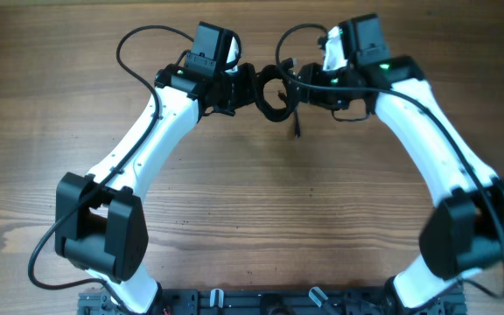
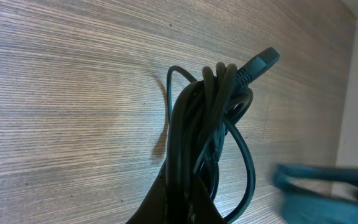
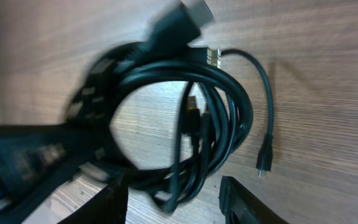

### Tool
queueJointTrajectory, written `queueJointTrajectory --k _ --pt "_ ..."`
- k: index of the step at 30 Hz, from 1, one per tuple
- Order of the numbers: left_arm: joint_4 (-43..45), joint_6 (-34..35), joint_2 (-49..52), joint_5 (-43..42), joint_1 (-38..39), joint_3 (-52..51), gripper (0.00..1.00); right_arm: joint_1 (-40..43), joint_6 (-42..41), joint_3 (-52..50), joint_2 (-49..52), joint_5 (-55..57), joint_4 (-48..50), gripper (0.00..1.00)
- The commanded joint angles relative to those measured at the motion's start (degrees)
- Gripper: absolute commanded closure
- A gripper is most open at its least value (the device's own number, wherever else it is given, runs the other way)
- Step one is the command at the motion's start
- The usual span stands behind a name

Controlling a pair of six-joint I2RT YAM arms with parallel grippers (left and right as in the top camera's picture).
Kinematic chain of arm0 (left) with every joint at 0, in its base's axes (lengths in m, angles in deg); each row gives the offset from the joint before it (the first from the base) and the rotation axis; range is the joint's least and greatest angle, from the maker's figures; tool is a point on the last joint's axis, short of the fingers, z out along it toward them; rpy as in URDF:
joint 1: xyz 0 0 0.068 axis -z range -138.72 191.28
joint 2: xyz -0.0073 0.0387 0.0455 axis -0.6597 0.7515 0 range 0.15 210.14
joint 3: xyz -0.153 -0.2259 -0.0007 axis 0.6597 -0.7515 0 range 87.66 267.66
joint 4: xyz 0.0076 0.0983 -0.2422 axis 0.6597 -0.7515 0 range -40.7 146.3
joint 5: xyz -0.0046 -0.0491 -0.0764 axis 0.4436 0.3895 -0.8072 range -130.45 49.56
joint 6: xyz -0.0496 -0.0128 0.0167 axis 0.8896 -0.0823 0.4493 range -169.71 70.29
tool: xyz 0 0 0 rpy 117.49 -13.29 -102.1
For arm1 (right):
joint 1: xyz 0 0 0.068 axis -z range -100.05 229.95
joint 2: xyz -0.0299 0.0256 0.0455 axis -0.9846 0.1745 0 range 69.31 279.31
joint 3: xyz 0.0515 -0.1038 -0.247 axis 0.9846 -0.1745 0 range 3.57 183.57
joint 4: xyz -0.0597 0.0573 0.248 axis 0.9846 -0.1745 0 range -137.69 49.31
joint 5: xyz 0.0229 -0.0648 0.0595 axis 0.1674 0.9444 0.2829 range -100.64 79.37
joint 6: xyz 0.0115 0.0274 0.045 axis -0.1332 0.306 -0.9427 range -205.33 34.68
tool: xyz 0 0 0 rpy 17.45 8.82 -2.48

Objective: Untangle cables

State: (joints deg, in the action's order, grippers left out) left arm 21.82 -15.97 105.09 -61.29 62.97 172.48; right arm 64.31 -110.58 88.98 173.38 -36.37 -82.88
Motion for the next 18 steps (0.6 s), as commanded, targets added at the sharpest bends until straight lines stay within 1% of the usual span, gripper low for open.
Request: queueJointTrajectory --k 1,2,4,5,6,7,11,13,15,18 --pt "0.42 -0.20 -1.01 -0.28 -0.04 0.59 0.96 0.07 2.34 -0.39 4.63 -5.90 2.05 0.56" --pt "0.39 -0.20 -1.01 -0.28 -0.04 0.59 0.96 0.07 4.79 -0.39 6.25 -10.34 4.22 0.60" --pt "0.37 -0.20 -1.01 -0.31 -0.04 0.59 0.96 0.07 5.70 -0.39 7.10 -14.10 6.82 0.67" --pt "0.37 -0.20 -1.01 -0.28 -0.04 0.59 0.96 0.07 5.62 -0.37 7.10 -14.25 7.74 0.74" --pt "0.37 -0.22 -1.01 -0.28 -0.04 0.59 0.96 0.09 5.57 -0.31 6.95 -14.73 8.09 0.89" --pt "0.37 -0.22 -1.01 -0.26 -0.04 0.59 0.96 0.20 5.68 -0.20 6.82 -16.31 8.22 0.96" --pt "0.39 -0.22 -1.01 -0.22 -0.04 0.59 0.96 0.42 10.16 -0.20 3.69 -21.73 6.40 0.96" --pt "0.39 -0.22 -1.01 0.20 -0.04 0.59 0.96 0.42 13.42 -0.20 -0.48 -24.17 4.70 0.96" --pt "0.37 -0.17 -1.01 0.87 -0.04 0.59 0.96 0.52 14.73 -0.20 -5.31 -24.06 3.23 0.96" --pt "0.35 0.22 -1.01 1.01 -0.04 0.59 0.96 2.08 14.58 -0.20 -14.03 -23.85 2.01 0.96"
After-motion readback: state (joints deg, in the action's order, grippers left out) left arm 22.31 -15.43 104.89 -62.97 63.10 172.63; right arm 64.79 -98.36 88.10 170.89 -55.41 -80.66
